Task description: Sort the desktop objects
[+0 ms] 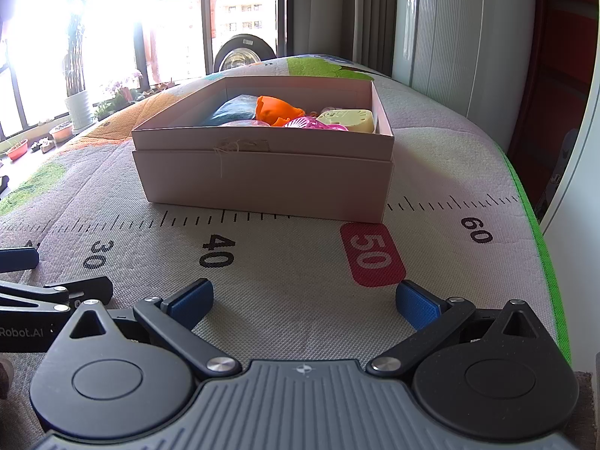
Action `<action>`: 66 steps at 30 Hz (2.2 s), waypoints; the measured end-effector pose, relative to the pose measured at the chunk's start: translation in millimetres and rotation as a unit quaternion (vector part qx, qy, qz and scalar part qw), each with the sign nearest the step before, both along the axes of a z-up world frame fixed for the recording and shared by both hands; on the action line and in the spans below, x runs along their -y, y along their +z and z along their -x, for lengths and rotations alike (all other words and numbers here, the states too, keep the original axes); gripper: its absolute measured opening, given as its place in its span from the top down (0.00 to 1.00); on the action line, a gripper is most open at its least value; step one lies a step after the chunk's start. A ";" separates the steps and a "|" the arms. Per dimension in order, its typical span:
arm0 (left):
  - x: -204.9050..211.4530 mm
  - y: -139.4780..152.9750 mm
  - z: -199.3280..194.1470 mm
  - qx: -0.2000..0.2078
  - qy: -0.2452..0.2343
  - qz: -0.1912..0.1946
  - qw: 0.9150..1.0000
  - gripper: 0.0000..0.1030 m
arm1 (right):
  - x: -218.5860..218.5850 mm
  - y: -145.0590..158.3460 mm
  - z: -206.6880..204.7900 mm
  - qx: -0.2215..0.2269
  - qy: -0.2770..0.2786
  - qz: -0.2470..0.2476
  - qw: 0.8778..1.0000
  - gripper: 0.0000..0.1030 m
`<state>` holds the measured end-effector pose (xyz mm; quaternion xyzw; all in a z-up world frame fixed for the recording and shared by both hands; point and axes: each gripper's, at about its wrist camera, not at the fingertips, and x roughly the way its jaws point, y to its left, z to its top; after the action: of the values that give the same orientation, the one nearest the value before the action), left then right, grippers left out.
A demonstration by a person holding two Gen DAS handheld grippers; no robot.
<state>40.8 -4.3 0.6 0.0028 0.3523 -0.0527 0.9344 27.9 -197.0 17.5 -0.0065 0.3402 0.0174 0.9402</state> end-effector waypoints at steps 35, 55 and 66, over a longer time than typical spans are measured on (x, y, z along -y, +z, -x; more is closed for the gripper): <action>5.4 -0.6 3.6 0.008 0.011 -0.017 1.000 0.00 | 0.1 -0.1 -0.4 0.000 0.000 0.000 1.000 0.00; 5.1 -1.0 3.7 0.008 0.011 -0.017 1.000 0.00 | 0.1 -0.2 -0.5 0.000 0.000 0.000 1.000 0.00; 4.9 -1.1 3.6 0.008 0.011 -0.017 1.000 0.00 | 0.1 -0.5 -0.3 0.000 0.000 0.000 1.000 0.00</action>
<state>37.2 -9.2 -0.4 0.0154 0.3458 -0.0366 0.9375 28.1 -197.1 17.0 -0.0062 0.3402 0.0176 0.9402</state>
